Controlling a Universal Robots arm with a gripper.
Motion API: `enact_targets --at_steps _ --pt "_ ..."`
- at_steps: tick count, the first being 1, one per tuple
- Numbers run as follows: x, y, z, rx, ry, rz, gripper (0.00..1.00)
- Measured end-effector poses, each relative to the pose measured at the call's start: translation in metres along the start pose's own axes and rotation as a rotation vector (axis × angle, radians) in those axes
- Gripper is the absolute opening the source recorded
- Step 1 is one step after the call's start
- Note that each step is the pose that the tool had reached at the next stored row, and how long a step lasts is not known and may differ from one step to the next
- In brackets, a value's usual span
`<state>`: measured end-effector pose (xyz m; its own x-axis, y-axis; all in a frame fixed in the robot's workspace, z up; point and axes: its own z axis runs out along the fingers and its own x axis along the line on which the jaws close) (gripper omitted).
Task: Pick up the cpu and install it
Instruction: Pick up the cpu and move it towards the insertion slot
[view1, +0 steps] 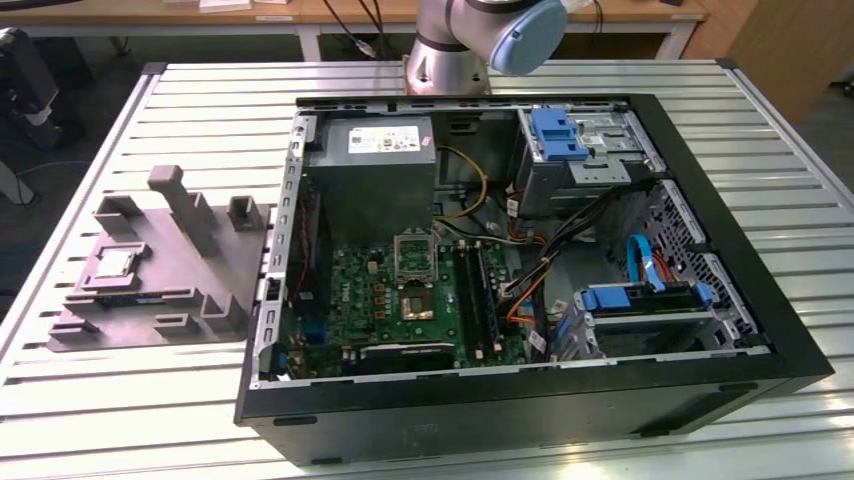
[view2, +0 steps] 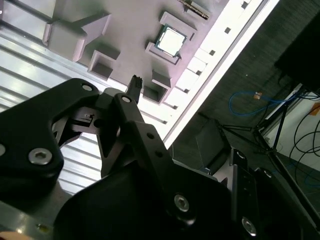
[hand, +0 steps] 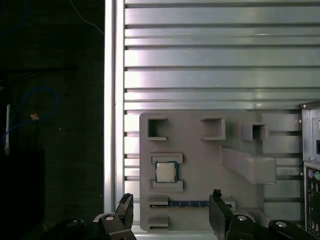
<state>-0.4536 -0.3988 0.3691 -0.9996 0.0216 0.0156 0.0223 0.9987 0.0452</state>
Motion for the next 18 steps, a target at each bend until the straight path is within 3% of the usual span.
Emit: enact_targets --at_steps 18 --pt "-0.0001 -0.0002 0.0038 0.0000 -0.0003 -0.007 0.71"
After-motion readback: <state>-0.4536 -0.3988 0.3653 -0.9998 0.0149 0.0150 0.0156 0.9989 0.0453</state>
